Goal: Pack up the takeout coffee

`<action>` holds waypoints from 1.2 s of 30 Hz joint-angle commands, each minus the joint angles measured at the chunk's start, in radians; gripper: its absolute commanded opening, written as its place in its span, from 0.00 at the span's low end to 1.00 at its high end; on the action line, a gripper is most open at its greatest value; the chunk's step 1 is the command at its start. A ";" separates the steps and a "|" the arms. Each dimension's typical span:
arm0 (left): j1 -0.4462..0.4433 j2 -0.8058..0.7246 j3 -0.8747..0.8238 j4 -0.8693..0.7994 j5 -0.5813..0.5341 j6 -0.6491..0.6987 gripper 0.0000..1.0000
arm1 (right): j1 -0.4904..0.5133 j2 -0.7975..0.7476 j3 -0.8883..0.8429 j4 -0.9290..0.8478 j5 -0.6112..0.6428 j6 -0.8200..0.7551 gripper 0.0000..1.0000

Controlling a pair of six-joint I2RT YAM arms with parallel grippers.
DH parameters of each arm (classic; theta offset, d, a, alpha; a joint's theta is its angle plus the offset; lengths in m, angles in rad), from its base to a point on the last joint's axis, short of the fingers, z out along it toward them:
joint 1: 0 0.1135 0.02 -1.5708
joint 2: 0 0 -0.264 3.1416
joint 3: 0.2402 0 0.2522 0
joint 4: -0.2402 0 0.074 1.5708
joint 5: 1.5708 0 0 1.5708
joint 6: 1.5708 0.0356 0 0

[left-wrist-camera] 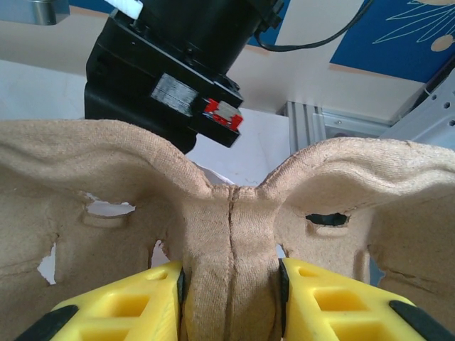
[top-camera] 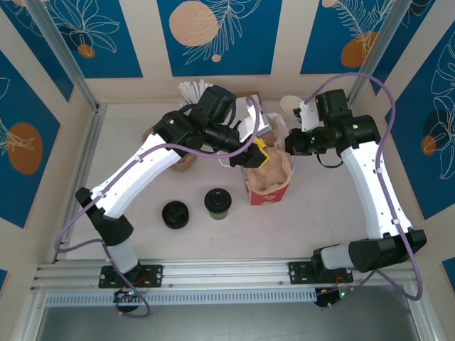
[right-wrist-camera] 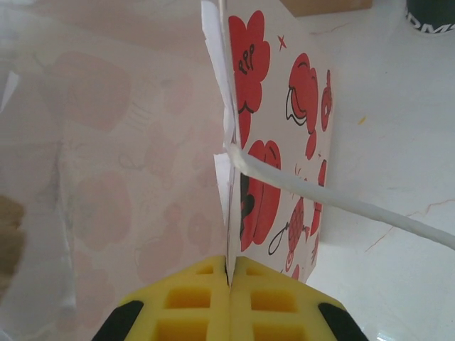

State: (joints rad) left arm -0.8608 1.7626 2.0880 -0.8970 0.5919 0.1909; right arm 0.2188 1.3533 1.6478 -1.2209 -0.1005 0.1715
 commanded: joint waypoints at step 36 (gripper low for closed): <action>0.099 0.169 -0.093 -0.045 0.043 0.114 0.33 | 0.047 -0.083 -0.073 -0.055 -0.115 -0.053 0.00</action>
State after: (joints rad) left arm -0.7692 1.9137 2.0087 -0.9241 0.6525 0.2531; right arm 0.2619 1.2774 1.5772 -1.2507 -0.1669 0.1291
